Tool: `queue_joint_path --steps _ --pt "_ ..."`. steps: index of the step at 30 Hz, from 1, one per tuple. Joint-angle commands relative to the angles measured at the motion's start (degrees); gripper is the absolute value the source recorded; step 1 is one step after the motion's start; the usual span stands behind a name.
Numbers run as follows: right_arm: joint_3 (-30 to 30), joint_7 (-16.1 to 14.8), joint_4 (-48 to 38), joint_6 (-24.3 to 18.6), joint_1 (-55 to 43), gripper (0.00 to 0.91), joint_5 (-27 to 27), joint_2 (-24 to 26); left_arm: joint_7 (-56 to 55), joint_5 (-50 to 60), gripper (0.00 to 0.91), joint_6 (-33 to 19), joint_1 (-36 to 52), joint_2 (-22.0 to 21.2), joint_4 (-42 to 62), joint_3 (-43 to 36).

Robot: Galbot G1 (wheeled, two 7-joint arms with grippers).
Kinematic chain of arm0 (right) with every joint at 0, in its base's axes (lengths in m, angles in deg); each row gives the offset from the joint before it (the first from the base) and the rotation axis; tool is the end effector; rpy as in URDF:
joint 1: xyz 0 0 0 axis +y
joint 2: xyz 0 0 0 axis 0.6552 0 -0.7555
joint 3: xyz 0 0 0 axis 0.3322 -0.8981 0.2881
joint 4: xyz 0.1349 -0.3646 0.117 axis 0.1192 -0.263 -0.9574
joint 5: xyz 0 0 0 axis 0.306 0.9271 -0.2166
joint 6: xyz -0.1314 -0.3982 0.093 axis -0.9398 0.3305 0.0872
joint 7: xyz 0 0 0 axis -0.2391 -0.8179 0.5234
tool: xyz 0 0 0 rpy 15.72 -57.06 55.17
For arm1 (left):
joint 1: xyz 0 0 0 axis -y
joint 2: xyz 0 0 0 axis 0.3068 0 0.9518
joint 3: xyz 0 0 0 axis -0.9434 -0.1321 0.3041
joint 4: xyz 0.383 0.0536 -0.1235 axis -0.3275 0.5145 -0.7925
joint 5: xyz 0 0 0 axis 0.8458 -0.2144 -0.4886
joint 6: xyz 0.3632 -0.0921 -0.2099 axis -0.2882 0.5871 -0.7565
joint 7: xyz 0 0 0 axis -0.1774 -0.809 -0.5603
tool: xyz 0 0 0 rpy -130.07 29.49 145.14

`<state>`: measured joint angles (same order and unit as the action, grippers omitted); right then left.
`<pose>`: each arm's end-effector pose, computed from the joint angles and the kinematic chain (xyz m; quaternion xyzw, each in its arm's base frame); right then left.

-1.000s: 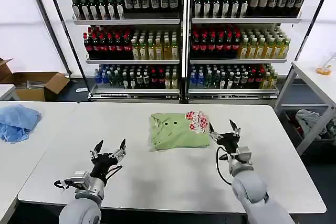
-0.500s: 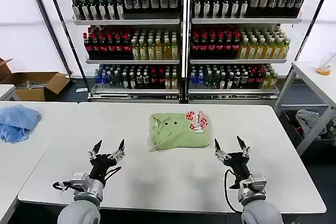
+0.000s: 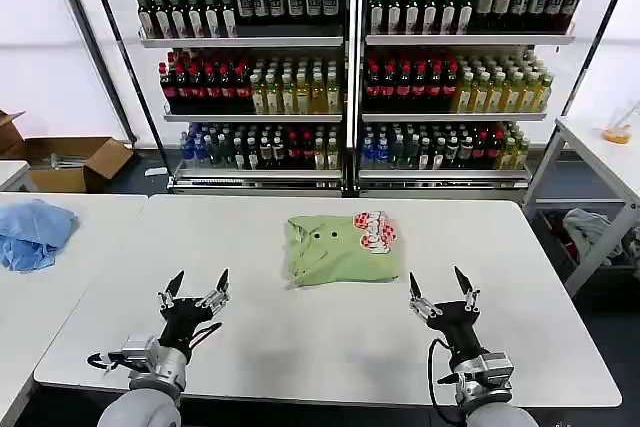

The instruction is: Fold and organize the clothes.

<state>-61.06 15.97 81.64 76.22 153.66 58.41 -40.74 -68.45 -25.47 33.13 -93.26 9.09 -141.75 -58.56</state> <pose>0.2651 -0.0307 -0.3290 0.0474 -0.9982 0.0303 0.0220 0.2828 0.0590 -0.3161 -0.0060 -0.9957 0.0277 0.0882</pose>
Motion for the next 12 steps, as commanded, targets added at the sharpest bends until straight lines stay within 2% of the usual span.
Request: queue_joint_path --steps 1,12 --pt "-0.1 1.3 2.1 -0.7 1.7 0.907 2.4 0.1 0.6 0.5 0.907 -0.1 -2.7 0.3 -1.5 3.0" --pt "-0.1 2.5 2.0 0.5 1.4 0.907 3.2 -0.4 2.2 3.9 0.907 0.2 -5.4 0.0 -2.8 2.7"
